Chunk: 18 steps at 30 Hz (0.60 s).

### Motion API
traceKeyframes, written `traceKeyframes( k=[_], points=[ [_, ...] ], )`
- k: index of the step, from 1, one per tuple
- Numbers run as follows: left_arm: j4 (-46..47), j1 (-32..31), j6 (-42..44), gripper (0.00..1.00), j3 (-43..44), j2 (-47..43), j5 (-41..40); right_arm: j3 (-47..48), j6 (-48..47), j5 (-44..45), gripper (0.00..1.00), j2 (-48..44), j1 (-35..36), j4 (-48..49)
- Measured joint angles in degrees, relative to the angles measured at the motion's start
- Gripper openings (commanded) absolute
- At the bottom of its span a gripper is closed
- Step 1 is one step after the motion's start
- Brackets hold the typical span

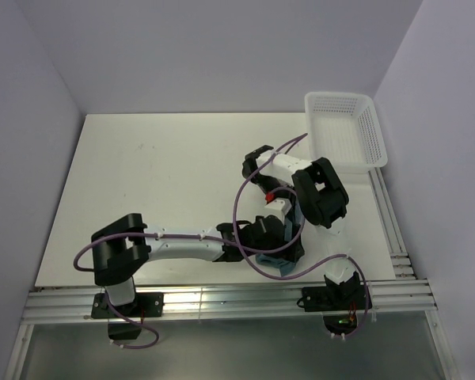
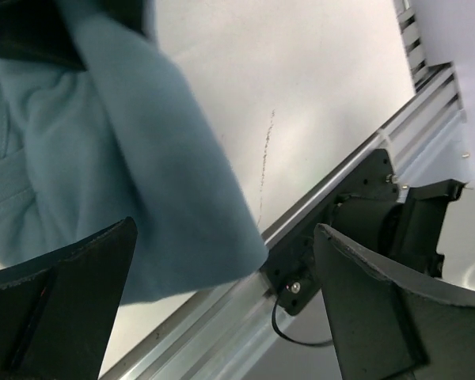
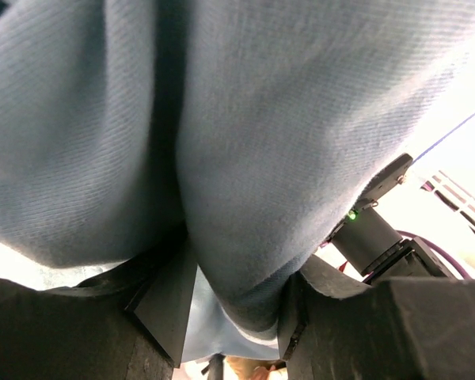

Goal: Roll the t-shirts
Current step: Roll the tshirt

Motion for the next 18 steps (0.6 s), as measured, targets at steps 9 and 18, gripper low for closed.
traceKeyframes(
  k=[9,18],
  points=[
    [-15.78,-2.89,2.58,1.0,15.63,10.49,-7.56,0.09,-0.87,-0.94,0.47,0.0,-0.24,0.22],
    [-27.69,-3.58,0.94,0.77,22.53,16.17,-12.35,0.2,-1.03,-1.51,0.46,0.0,-0.52,0.26]
  ],
)
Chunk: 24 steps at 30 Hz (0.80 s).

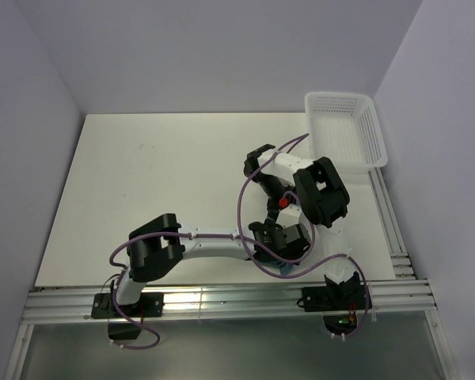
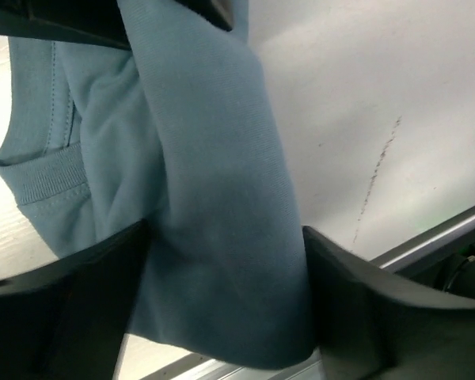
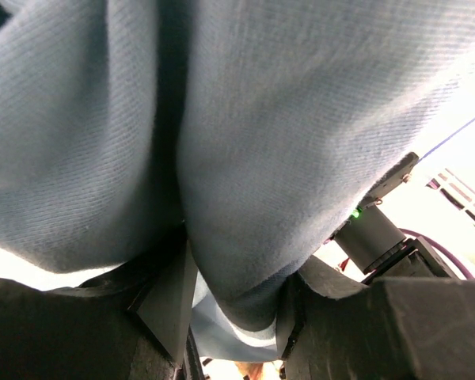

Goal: Roll the t-shirts
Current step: Roll the tshirt

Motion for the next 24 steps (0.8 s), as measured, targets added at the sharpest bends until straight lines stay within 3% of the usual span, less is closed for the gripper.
traceKeyframes(
  k=[5,8,9,15,18,24],
  points=[
    [0.52,0.0,-1.09,0.63,-2.27,-1.11,0.07,0.0,0.04,-0.02,0.46,0.02,0.0,0.0],
    [1.53,0.22,-1.77,0.45,-5.31,-3.61,0.42,0.13,0.04,-0.11,0.46,0.07,0.0,-0.02],
    [2.8,0.44,-2.1,0.35,-6.93,-4.85,1.07,0.39,0.04,-0.33,0.46,0.2,0.02,-0.02],
    [13.64,4.44,-4.81,0.06,-20.87,-13.38,7.5,1.49,0.04,-2.01,0.46,0.61,0.15,-0.07],
    [21.16,7.91,-6.97,0.0,-28.13,-16.76,12.94,1.92,0.07,-2.89,0.47,0.63,0.22,0.11],
    [33.62,12.81,-10.88,0.0,-36.52,-18.18,22.84,2.82,-0.02,-4.24,0.52,0.7,0.2,0.48]
  ],
)
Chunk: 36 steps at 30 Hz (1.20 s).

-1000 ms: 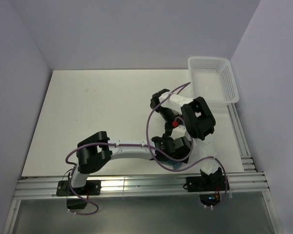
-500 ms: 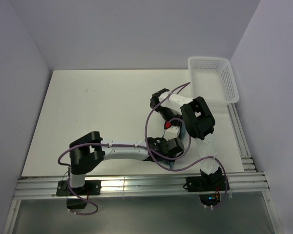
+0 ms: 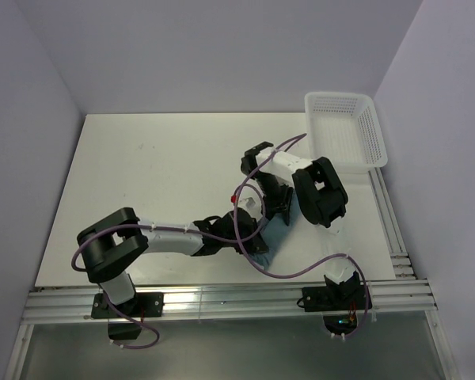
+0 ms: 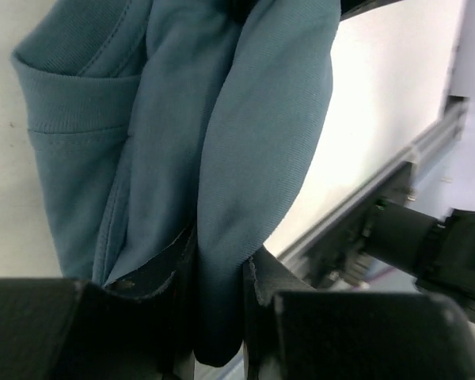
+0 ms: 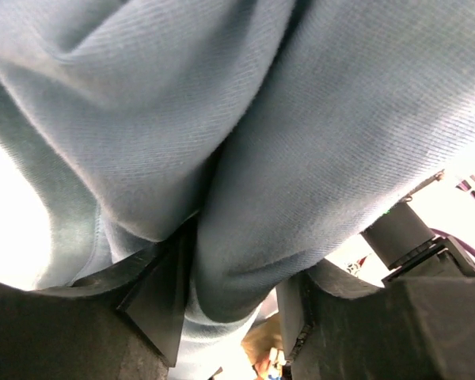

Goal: Roll the t-shirts
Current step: Roll the tshirt

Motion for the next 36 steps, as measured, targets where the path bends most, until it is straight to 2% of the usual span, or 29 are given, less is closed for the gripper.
traceKeyframes(
  k=[1,5,9,12,19,24,36],
  points=[
    [2.12,0.83,-0.94,0.0,-1.2,0.0,1.81,0.09,-0.02,-0.24,0.56,0.0,0.0,0.11],
    [8.11,3.1,-3.61,0.0,-4.15,0.39,7.34,0.92,-0.48,-1.33,0.62,-0.02,-0.11,0.52],
    [16.39,5.51,-7.1,0.0,-7.85,2.34,12.63,2.91,-1.07,-3.28,0.74,-0.02,-0.66,1.01],
    [19.63,6.69,-8.74,0.0,-8.37,4.11,15.65,4.98,-1.62,-4.72,0.77,-0.37,-1.4,1.62],
    [21.99,7.87,-10.08,0.0,-8.31,5.95,19.37,9.77,-4.17,-5.4,0.78,-3.69,-4.79,3.61],
    [22.67,8.81,-10.29,0.0,-8.31,6.67,21.59,10.19,-7.82,-2.71,0.77,-7.32,-7.32,5.27],
    [21.49,10.14,-10.12,0.0,-8.22,6.69,24.09,4.2,-10.8,-0.26,0.77,-10.54,-15.08,6.54]
  ],
)
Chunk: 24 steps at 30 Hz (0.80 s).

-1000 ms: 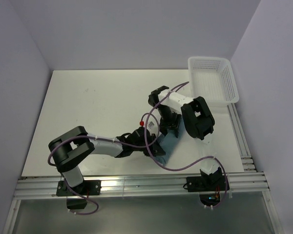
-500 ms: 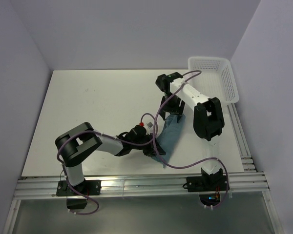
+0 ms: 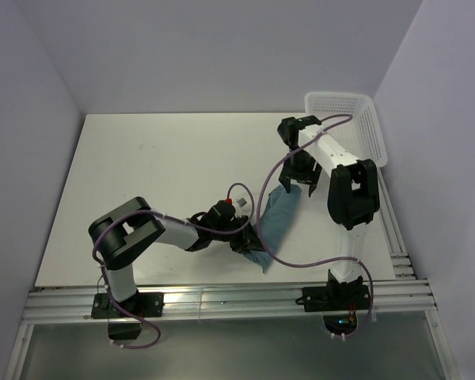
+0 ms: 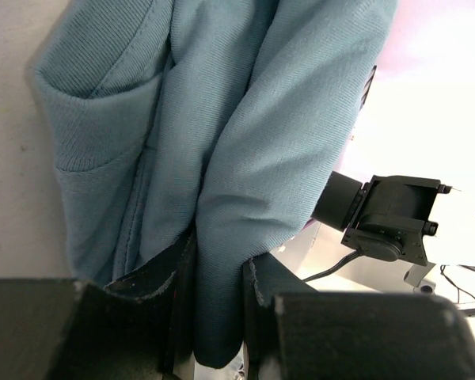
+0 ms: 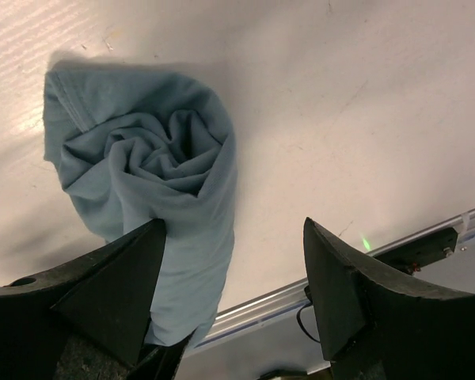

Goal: Roll the t-shirts
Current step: Roll the tshirt

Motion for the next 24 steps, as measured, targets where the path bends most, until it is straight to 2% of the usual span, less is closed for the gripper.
traceKeyframes(
  k=[12,17,19,20,21,24],
  points=[
    [-0.44,0.11,0.02,0.0,0.24,0.13,0.42,-0.92,0.57,-1.42,0.74,0.83,0.2,4.63],
    [-0.55,0.2,0.02,0.0,0.24,0.13,0.66,-2.05,1.38,-1.57,0.62,1.97,0.42,6.49],
    [-0.57,0.24,0.02,0.0,0.24,0.13,0.68,-2.19,1.84,-1.55,0.38,2.54,0.68,7.06],
    [-0.63,0.26,0.04,0.0,0.24,0.13,0.72,-2.19,1.92,-1.49,0.13,2.78,0.85,7.21],
    [-0.74,0.28,0.04,0.0,0.24,0.13,0.74,-2.16,2.21,-1.38,0.01,3.17,1.03,7.21],
    [-1.18,0.46,0.04,0.0,0.22,0.11,0.98,0.02,3.17,-0.98,0.0,5.27,1.2,5.46]
  ],
)
